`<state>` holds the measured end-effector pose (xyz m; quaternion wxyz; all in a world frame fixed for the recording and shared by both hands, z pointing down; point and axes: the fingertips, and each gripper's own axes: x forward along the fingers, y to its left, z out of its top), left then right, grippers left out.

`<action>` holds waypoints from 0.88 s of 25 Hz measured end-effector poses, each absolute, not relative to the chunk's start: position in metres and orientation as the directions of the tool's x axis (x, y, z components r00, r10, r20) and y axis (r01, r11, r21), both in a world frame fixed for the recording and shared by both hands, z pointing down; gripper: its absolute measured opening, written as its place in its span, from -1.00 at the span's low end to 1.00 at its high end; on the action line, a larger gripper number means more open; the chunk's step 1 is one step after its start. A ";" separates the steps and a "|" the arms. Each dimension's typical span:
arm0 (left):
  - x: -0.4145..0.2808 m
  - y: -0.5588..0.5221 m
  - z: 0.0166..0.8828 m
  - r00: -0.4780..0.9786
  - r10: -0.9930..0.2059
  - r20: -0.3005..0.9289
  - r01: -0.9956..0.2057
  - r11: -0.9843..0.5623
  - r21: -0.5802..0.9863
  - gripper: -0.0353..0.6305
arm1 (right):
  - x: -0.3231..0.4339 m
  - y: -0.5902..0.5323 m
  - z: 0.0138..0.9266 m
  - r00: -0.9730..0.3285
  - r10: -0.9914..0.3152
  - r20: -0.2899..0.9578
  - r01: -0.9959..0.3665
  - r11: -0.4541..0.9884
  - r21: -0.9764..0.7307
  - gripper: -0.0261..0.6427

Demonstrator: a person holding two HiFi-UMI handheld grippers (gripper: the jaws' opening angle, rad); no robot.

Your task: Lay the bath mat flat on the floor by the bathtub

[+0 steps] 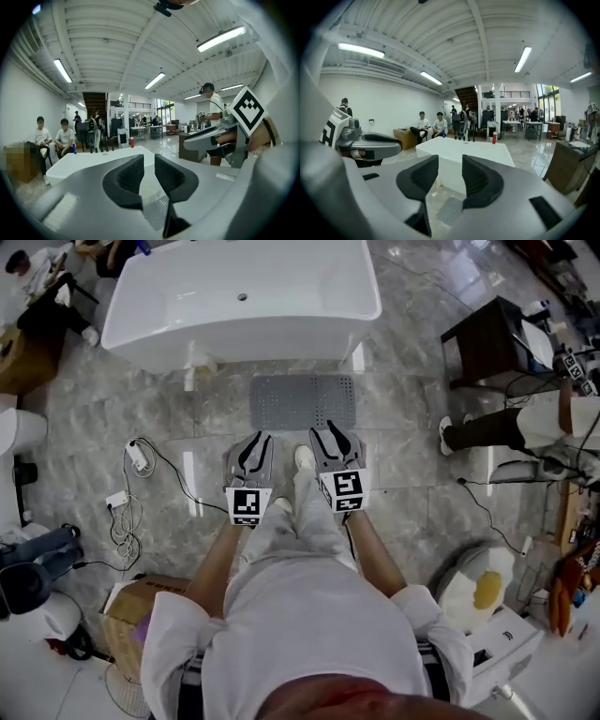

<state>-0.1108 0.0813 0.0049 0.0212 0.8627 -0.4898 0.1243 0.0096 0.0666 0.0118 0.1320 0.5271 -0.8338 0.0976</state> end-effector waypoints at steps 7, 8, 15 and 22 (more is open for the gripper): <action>-0.109 0.137 -0.092 0.476 -0.875 0.085 -0.874 -0.482 -0.070 -0.89 | 0.010 0.120 -0.104 -0.379 -0.915 0.138 -0.921 0.387 0.042 -0.81; -0.110 0.142 -0.100 0.464 -0.883 0.069 -0.881 -0.469 -0.063 -0.89 | 0.011 0.127 -0.114 -0.375 -0.920 0.113 -0.924 0.381 0.035 -0.90; -0.121 0.179 -0.154 0.438 -0.899 0.003 -0.899 -0.438 0.012 -0.90 | 0.005 0.176 -0.148 -0.378 -0.924 0.064 -0.926 0.378 -0.015 -0.93; -0.139 0.186 -0.165 0.445 -0.896 -0.004 -0.896 -0.445 0.015 -0.90 | 0.002 0.180 -0.150 -0.370 -0.927 0.067 -0.928 0.371 0.010 -0.93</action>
